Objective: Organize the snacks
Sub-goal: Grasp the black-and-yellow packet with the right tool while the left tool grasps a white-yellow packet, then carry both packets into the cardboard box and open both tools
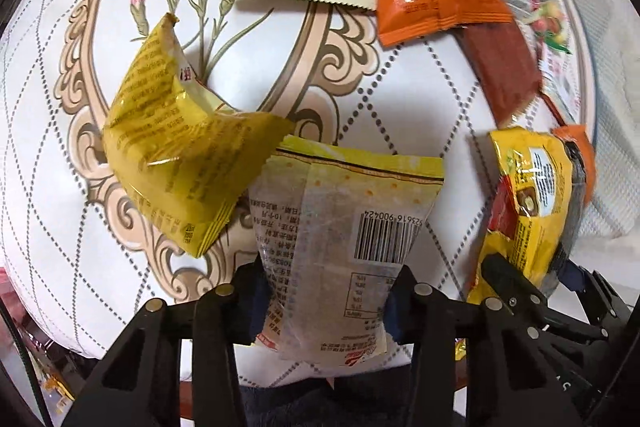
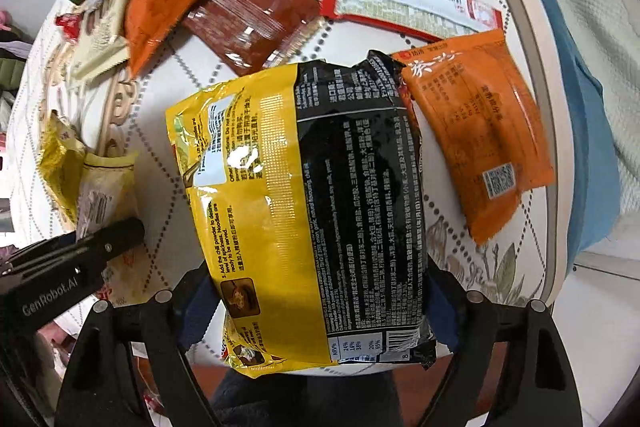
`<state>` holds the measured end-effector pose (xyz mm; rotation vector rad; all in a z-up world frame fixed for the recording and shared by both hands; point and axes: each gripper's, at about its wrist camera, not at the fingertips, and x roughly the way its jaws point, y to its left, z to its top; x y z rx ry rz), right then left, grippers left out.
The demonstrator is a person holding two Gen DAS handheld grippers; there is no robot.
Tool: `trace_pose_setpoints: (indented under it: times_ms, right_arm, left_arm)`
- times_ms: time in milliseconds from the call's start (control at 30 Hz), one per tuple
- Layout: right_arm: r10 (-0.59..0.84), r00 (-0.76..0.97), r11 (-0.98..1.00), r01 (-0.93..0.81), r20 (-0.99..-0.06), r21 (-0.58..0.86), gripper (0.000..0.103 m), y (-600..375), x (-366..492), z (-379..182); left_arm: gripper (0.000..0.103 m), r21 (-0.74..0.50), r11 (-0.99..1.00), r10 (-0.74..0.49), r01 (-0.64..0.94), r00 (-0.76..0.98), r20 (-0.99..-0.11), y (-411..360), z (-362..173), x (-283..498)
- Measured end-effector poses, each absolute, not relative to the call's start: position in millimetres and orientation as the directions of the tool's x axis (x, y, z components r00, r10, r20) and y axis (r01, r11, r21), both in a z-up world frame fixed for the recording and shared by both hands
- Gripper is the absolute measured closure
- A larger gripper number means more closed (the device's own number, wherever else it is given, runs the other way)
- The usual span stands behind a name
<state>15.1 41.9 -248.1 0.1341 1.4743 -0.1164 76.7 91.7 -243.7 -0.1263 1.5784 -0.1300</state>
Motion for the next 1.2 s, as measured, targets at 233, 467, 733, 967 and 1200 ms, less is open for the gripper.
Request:
trace_pose_setpoints:
  times_ms: [233,467,733,967,1200]
  right_arm:
    - [0.083,0.137,0.978,0.181,-0.987,0.107,0.015,27,1,-227]
    - [0.197,0.232,0.962,0.141,-0.953,0.233,0.015,-5,20,-169]
    - [0.271,0.380,0.946,0.062,-0.884,0.317,0.015,-25,128,-81]
    - [0.224,0.360,0.962,0.066,-0.906,0.264,0.015,-11,267,-97]
    - [0.166,0.272,0.980,0.062,-0.948,0.190,0.015,21,376,-134]
  left_arm:
    - [0.063,-0.208,0.978,-0.208,0.011,0.040,-0.977,118,-194,53]
    - [0.063,-0.299,0.954,-0.292,-0.011,0.183,-0.939,162,-83,74]
    - [0.063,-0.355,0.935,-0.332,-0.023,0.305,-0.893,186,9,197]
    - [0.062,-0.286,0.952,-0.253,-0.106,0.249,-0.935,225,-4,296]
    - [0.062,-0.227,0.959,-0.207,-0.167,0.131,-0.970,214,-62,353]
